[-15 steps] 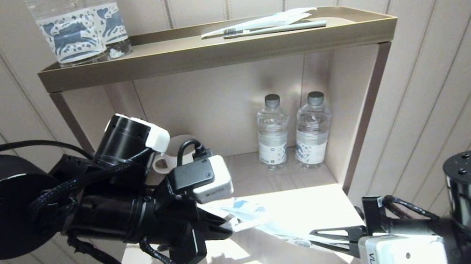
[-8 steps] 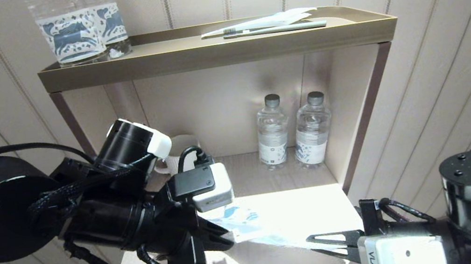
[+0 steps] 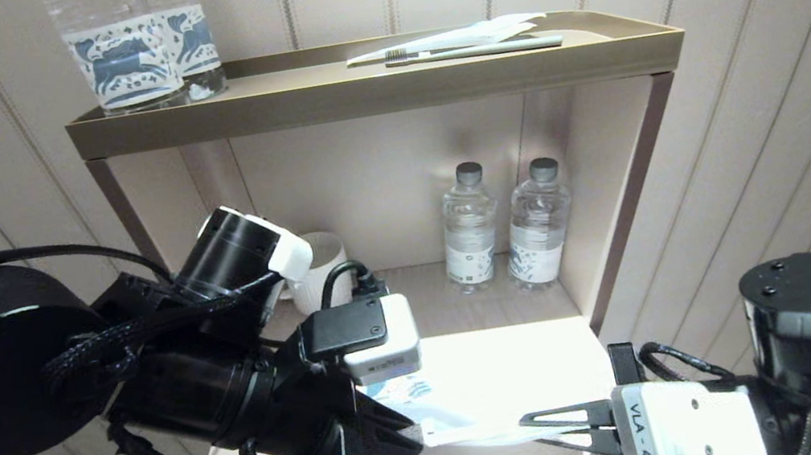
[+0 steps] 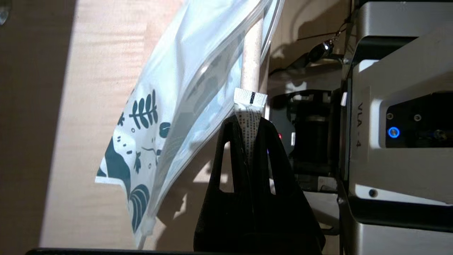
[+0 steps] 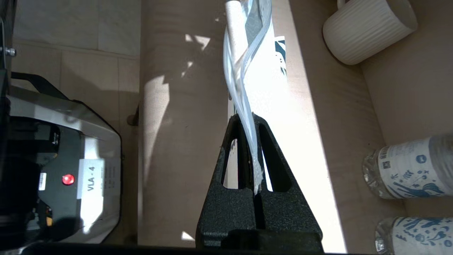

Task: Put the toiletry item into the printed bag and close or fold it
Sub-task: Place the toothbrush in the storage bag

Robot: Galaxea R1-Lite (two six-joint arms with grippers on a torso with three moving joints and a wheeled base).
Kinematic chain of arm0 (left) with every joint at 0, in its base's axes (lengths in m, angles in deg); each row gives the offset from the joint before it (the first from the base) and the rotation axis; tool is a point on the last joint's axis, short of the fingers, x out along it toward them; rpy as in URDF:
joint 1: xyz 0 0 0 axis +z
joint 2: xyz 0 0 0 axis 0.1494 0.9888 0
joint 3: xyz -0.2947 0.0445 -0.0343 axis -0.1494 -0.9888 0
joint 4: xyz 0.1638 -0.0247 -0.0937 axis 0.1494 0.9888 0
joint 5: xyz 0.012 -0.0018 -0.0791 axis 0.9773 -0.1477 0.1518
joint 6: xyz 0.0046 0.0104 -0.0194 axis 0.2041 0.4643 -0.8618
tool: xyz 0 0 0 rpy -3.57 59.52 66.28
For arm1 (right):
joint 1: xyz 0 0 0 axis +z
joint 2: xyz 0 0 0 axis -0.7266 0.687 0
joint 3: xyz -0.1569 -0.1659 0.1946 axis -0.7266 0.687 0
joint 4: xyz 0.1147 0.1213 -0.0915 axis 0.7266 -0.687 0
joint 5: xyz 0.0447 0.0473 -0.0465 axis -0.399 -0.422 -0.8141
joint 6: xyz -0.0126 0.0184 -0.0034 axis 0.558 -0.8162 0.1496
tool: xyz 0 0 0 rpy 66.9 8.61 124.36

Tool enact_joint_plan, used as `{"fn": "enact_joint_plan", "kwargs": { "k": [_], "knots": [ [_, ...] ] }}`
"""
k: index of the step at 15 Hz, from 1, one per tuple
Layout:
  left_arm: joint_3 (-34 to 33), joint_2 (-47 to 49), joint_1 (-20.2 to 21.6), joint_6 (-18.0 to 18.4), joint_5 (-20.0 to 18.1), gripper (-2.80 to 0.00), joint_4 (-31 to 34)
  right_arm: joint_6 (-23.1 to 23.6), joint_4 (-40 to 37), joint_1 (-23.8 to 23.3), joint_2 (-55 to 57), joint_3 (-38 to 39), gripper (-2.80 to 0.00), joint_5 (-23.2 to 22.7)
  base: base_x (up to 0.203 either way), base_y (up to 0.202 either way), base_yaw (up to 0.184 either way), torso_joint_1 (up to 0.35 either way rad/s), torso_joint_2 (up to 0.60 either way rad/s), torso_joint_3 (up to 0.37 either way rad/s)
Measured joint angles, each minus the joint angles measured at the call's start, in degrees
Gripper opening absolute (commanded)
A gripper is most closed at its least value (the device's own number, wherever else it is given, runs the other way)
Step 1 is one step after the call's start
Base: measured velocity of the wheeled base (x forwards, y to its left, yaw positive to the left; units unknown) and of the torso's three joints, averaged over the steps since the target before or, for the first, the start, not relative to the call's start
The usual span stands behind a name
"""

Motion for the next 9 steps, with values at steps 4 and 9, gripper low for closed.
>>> {"fn": "enact_joint_plan", "kwargs": {
  "k": [4,9],
  "knots": [
    [0.64,1.84,-0.21,-0.17,-2.61,-2.80,-1.10,-1.40,-0.02,-0.82,0.56,-0.93,-2.80,-0.66,0.000,0.000,0.000,0.000,0.00,0.000],
    [2.42,3.79,-0.24,-0.15,-2.63,-2.80,-1.16,-3.95,-0.02,-1.37,0.79,-2.60,-2.80,-2.04,0.000,0.000,0.000,0.000,0.00,0.000]
  ]
}}
